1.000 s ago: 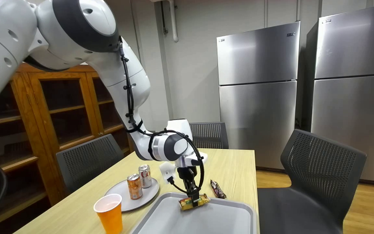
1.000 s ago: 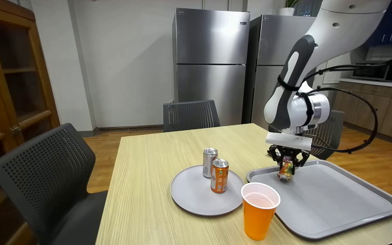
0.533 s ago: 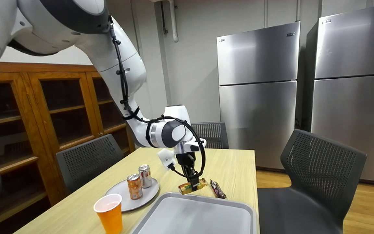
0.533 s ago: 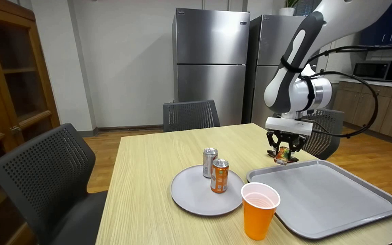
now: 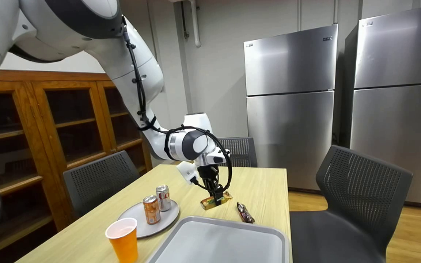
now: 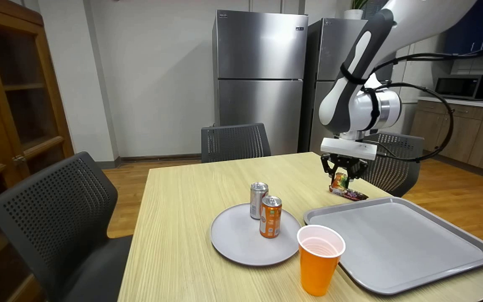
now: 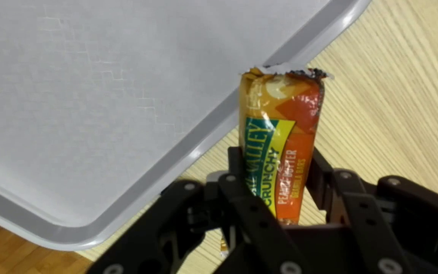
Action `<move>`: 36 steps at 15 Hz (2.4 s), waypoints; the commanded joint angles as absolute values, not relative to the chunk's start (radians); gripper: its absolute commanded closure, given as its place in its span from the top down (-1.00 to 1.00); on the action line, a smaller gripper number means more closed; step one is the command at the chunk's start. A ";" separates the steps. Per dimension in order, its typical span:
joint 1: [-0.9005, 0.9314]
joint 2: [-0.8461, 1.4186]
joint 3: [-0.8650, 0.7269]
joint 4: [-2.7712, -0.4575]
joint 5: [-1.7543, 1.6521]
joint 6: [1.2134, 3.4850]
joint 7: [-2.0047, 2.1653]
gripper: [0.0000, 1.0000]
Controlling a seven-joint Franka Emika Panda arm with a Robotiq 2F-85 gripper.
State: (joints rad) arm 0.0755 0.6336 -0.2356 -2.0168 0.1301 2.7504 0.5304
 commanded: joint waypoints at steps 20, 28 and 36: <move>0.064 0.928 -0.222 -1.606 0.124 2.582 0.521 -0.65; 0.064 0.944 -0.224 -1.592 0.122 2.582 0.516 -0.65; 0.085 0.878 -0.231 -1.663 0.074 2.625 0.468 1.00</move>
